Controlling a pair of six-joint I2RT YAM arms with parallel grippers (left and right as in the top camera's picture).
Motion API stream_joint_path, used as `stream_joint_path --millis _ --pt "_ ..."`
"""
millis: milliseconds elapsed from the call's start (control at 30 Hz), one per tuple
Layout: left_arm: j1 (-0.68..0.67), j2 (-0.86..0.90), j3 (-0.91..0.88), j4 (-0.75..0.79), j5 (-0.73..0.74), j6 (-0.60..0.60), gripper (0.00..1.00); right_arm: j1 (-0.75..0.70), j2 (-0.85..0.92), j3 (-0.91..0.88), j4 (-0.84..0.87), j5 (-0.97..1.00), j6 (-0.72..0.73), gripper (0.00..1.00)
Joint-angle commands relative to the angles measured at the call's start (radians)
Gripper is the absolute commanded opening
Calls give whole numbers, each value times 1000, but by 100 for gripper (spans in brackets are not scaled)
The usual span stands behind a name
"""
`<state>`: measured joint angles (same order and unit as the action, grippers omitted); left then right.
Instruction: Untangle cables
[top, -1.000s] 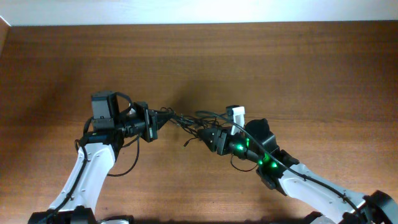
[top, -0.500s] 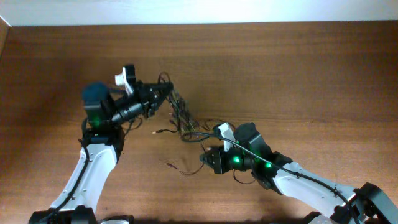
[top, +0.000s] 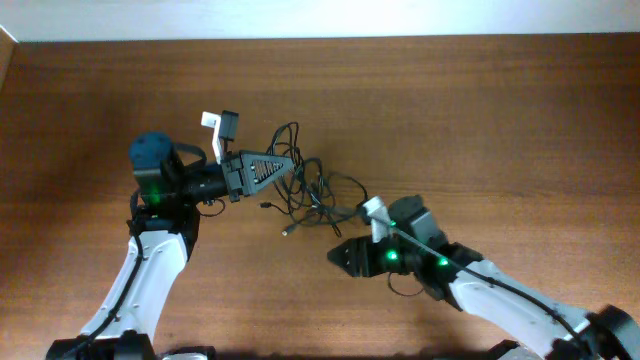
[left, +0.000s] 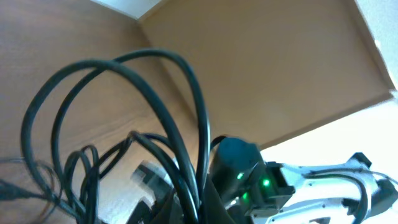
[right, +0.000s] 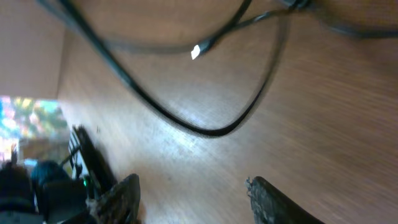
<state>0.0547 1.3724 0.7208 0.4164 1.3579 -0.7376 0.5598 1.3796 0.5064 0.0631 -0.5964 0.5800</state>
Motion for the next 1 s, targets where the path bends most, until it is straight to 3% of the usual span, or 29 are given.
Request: stream_joint_path --millis 0,133,367,533,633,667,733,833,933,967 --pt "7 -10 13 -170 -151 103 0 -73 -88 -3 -14 -29 -13 60" --pt "7 -10 13 -384 -293 103 0 -89 -202 -3 29 -58 -113 61" --pt "-84 -10 13 -402 -293 -122 0 -50 -172 -3 241 -49 -154 62" --pt "-152 -11 13 -387 -280 -201 0 53 -96 -3 306 126 -153 59" --pt "-181 -11 13 -294 -266 -268 0 63 -54 -3 315 173 -154 33" --pt "-183 -11 13 -278 -266 -268 1 62 -51 -3 315 173 -154 18" --pt "-183 -11 13 -275 -270 -237 5 61 -51 -3 316 177 -154 6" --pt "-183 -11 13 -280 -275 -114 11 23 -57 -3 315 206 -154 4" --pt "-183 -11 13 -359 -322 39 23 -68 -104 -3 314 115 -153 4" --pt "-183 -11 13 -409 -364 63 17 -98 -118 -3 314 84 -153 4"
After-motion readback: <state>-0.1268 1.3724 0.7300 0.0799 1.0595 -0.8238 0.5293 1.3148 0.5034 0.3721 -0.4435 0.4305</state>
